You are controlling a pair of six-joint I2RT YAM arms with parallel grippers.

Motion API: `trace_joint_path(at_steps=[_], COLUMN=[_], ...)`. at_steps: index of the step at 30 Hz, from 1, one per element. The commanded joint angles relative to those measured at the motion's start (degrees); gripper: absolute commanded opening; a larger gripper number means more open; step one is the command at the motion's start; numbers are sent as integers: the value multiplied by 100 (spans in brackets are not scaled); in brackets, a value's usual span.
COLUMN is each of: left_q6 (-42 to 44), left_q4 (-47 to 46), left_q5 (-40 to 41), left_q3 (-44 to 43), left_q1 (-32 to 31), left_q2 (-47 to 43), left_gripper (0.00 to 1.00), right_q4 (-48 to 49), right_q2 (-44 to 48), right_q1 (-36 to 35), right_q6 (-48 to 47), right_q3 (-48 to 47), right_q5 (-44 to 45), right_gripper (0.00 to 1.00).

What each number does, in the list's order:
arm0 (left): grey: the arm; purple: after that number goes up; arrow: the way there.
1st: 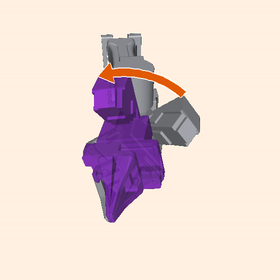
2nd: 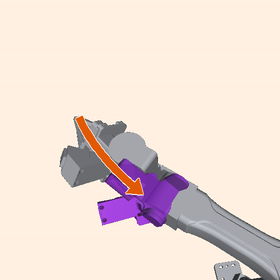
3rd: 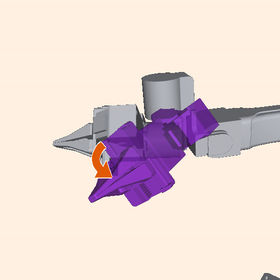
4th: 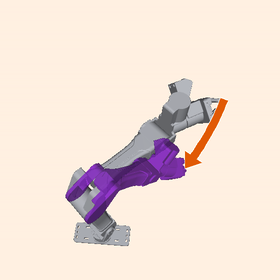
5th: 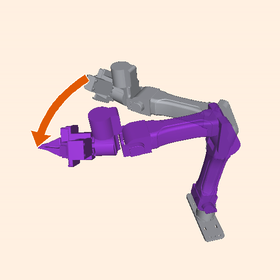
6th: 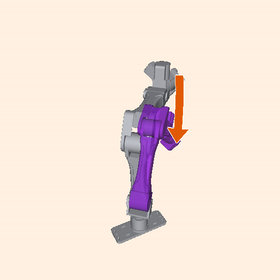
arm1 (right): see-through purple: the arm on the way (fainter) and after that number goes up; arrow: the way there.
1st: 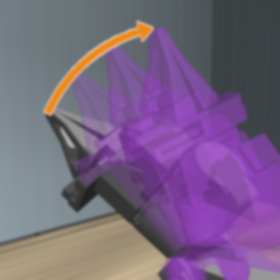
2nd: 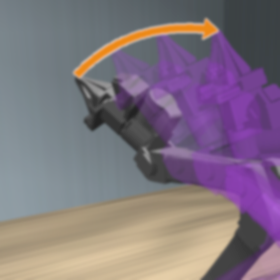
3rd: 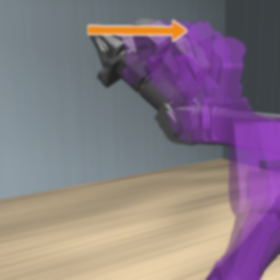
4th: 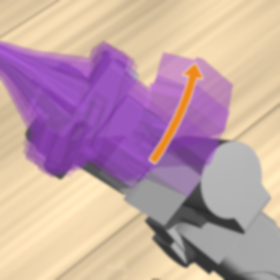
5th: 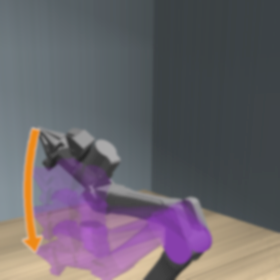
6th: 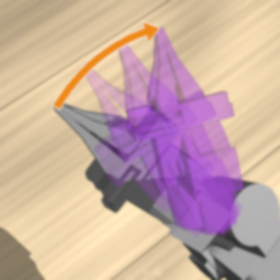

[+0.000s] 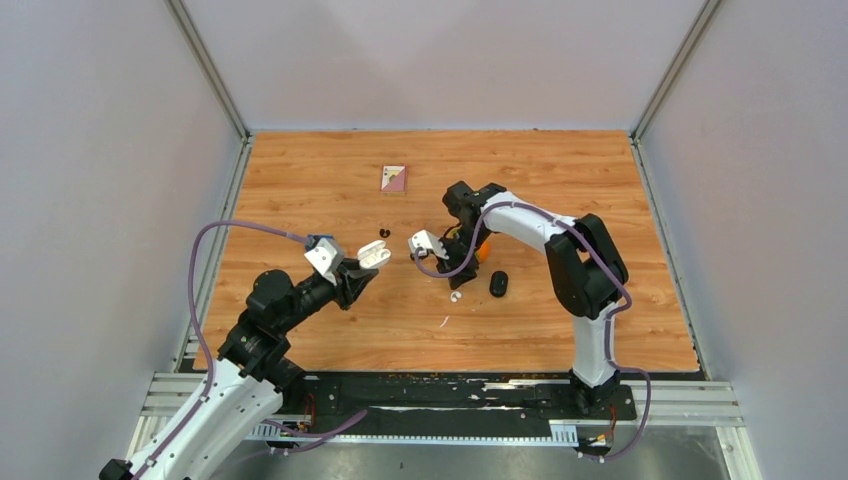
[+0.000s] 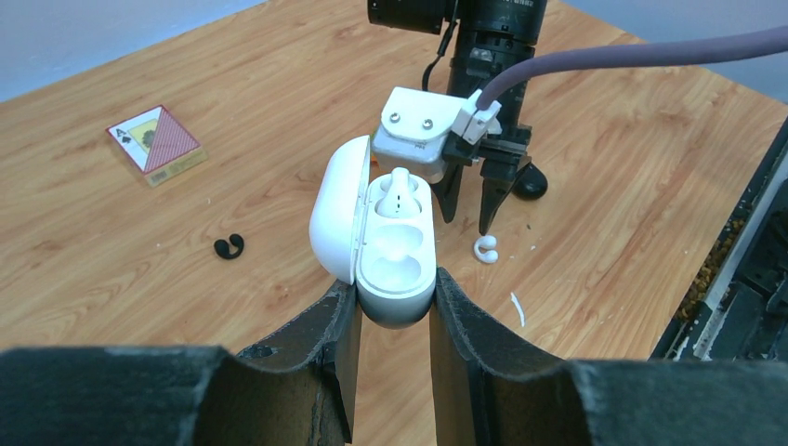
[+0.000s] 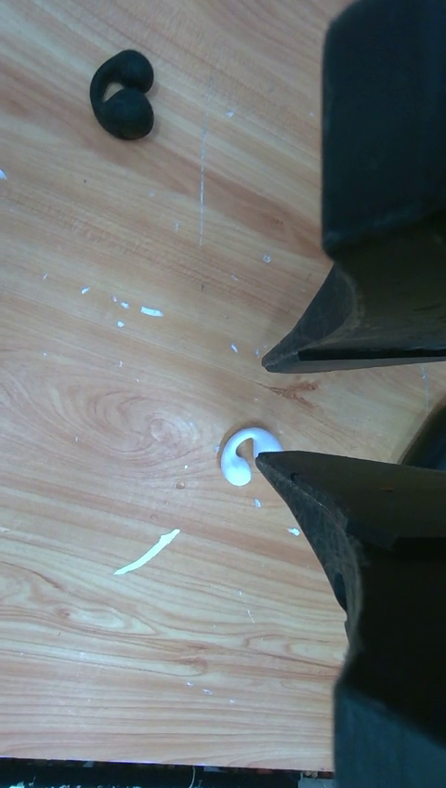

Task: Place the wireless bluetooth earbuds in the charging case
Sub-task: Pick up the earbud from the center of the board.

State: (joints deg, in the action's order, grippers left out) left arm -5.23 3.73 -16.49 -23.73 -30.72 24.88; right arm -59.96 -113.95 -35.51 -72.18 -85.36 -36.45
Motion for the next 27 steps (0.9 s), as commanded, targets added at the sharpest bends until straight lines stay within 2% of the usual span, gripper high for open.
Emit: trace_joint_path(at_steps=[1, 18, 27], left_q6=[-35, -22, -13], left_q4=[-183, -283, -285], left_q5=[74, -46, -64], left_q3=[-194, -142, -139], left_q1=[23, 22, 22], left_q2=[-46, -20, -15], left_gripper=[0, 0, 0], right_q4=[109, -88, -348], right_q2=[-140, -159, -113], right_q1=[-53, -99, -100], right_q6=[-151, -383, -361], right_q3=[-143, 243, 243], right_q5=[-28, 211, 10], right_gripper=[38, 38, 34])
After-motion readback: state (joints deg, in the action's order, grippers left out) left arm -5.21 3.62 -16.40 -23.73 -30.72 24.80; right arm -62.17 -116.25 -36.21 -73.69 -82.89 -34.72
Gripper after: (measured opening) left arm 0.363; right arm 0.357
